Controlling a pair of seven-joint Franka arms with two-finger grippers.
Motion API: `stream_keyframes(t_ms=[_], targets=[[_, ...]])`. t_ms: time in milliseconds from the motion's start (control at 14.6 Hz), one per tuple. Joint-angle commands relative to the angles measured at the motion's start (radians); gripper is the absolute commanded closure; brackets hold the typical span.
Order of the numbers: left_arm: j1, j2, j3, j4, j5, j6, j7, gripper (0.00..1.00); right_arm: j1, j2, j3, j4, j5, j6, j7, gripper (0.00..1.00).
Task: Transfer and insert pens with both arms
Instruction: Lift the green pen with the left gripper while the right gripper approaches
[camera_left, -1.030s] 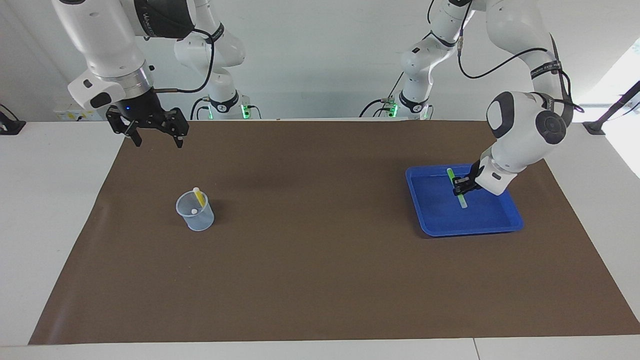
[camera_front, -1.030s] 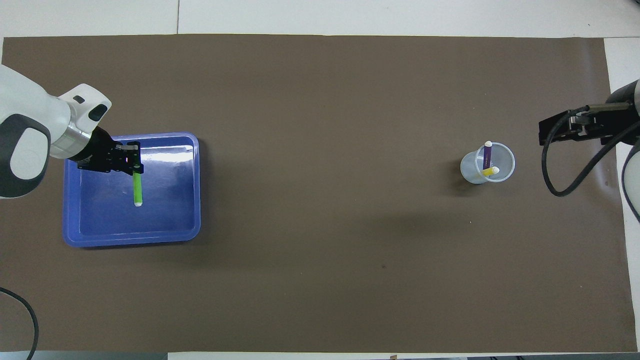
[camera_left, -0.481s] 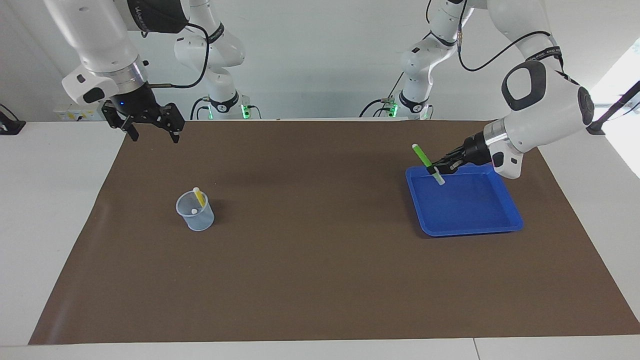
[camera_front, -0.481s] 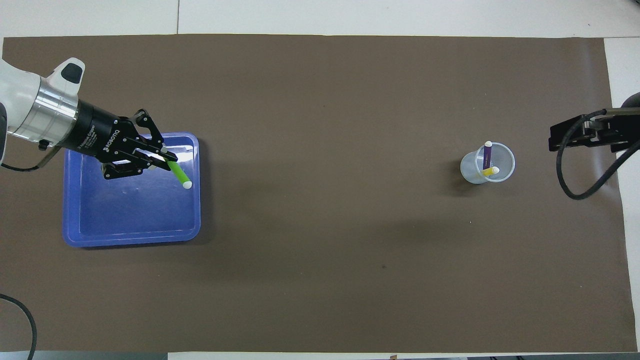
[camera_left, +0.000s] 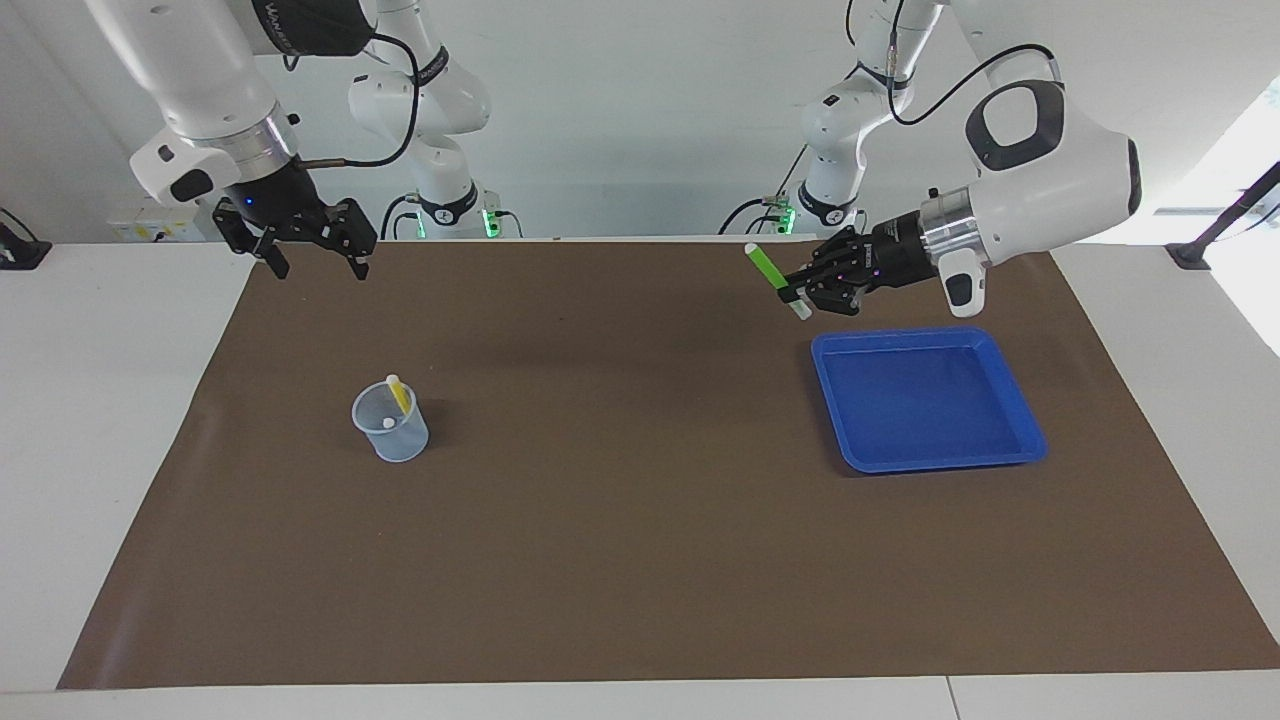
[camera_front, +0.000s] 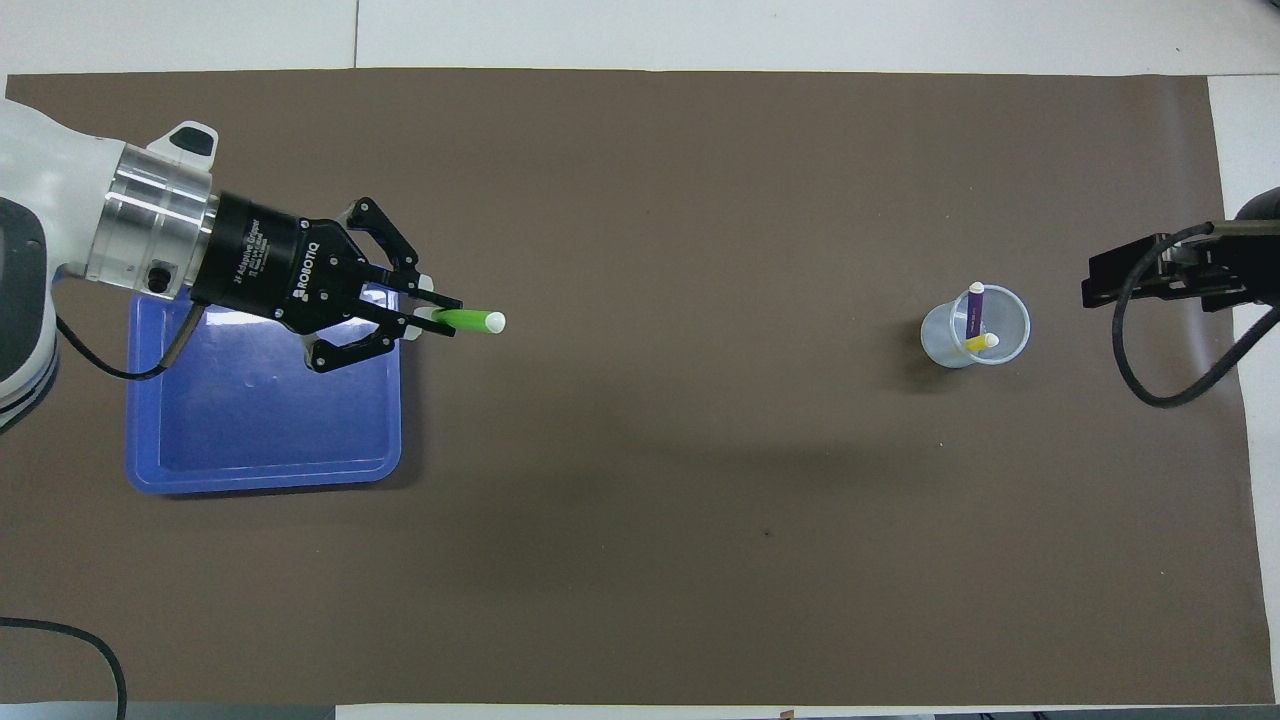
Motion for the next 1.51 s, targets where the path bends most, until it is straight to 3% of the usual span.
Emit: stream_keyframes(t_ms=[0, 206, 412, 824, 1099, 1442], targets=[[-0.056, -0.049, -0.004, -0.062, -0.100, 0.081, -0.101, 1.00, -0.004, -0.020, 0.009, -0.013, 0.056, 0.000, 0.017, 0.00], [-0.159, -0.102, -0.004, -0.131, -0.176, 0.207, -0.164, 1.00, -0.005, -0.014, 0.064, 0.001, 0.177, 0.016, 0.131, 0.00], [-0.233, -0.156, -0.004, -0.219, -0.277, 0.346, -0.166, 1.00, -0.004, -0.011, 0.131, -0.004, 0.286, 0.112, 0.221, 0.00], [-0.357, -0.228, -0.004, -0.340, -0.457, 0.572, -0.169, 1.00, -0.004, 0.006, 0.311, -0.021, 0.289, 0.233, 0.390, 0.00], [-0.377, -0.236, -0.004, -0.358, -0.498, 0.598, -0.169, 1.00, -0.004, 0.004, 0.366, -0.054, 0.289, 0.249, 0.396, 0.00], [-0.379, -0.236, -0.004, -0.358, -0.540, 0.635, -0.170, 1.00, -0.002, -0.054, 0.391, -0.165, 0.289, 0.286, 0.390, 0.00]])
